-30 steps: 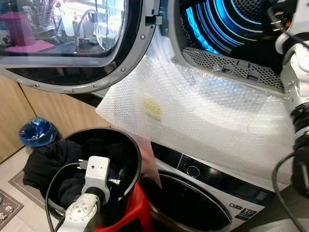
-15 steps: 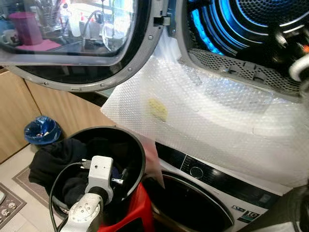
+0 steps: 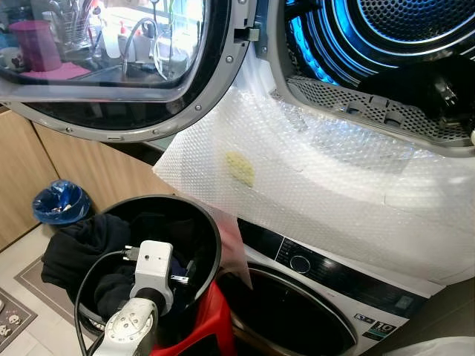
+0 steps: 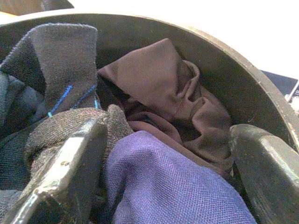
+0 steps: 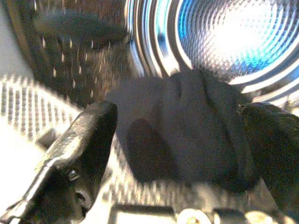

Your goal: Clothes washing

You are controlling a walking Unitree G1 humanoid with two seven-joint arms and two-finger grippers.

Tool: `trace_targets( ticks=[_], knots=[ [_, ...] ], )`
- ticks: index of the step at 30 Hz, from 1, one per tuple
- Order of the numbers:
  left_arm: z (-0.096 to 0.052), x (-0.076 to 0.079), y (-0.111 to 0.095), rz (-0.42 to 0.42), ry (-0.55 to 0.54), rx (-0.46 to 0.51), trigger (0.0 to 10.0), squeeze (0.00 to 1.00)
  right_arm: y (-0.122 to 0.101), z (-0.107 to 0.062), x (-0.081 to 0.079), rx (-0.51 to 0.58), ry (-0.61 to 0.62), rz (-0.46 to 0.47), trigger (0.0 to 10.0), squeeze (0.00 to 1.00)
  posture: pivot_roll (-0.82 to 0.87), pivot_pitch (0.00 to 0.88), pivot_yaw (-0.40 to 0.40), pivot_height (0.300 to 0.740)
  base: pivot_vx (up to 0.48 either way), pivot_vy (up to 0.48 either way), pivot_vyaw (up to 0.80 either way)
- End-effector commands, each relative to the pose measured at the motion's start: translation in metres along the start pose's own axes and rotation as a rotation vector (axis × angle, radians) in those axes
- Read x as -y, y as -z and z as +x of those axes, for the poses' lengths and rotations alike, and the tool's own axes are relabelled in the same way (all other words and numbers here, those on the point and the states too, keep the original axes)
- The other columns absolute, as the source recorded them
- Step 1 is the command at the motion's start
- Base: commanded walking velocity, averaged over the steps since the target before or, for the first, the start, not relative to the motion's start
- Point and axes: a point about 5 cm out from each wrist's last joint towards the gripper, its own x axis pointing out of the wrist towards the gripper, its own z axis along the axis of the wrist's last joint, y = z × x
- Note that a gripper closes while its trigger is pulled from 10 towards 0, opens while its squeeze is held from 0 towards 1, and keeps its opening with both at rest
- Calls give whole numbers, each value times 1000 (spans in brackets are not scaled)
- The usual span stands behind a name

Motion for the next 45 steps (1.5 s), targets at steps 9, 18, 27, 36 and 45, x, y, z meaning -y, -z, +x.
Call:
trace_targets(
  ticks=[9,18,27,36,45],
  knots=[
    [-4,1,24,-4,3,-114,10000,0,8,-6,-3,-97,-6,-18,10000,0,-34,127,-64,740,0,0,0],
    [-3,1,23,-3,4,-109,10000,0,15,15,-23,-100,-38,-13,10000,0,-20,122,-65,740,0,0,0],
    [-1,0,20,-1,-3,-101,10000,0,26,60,-65,-99,-84,32,10000,0,-10,116,-61,740,0,0,0],
    [-1,-3,18,4,-12,-97,10000,0,17,94,-88,-67,-36,143,10000,0,17,110,-55,740,0,0,0],
    [-3,-4,19,9,-15,-103,10000,0,0,102,-59,-55,300,159,10000,0,34,100,-57,740,0,0,0]
  ],
)
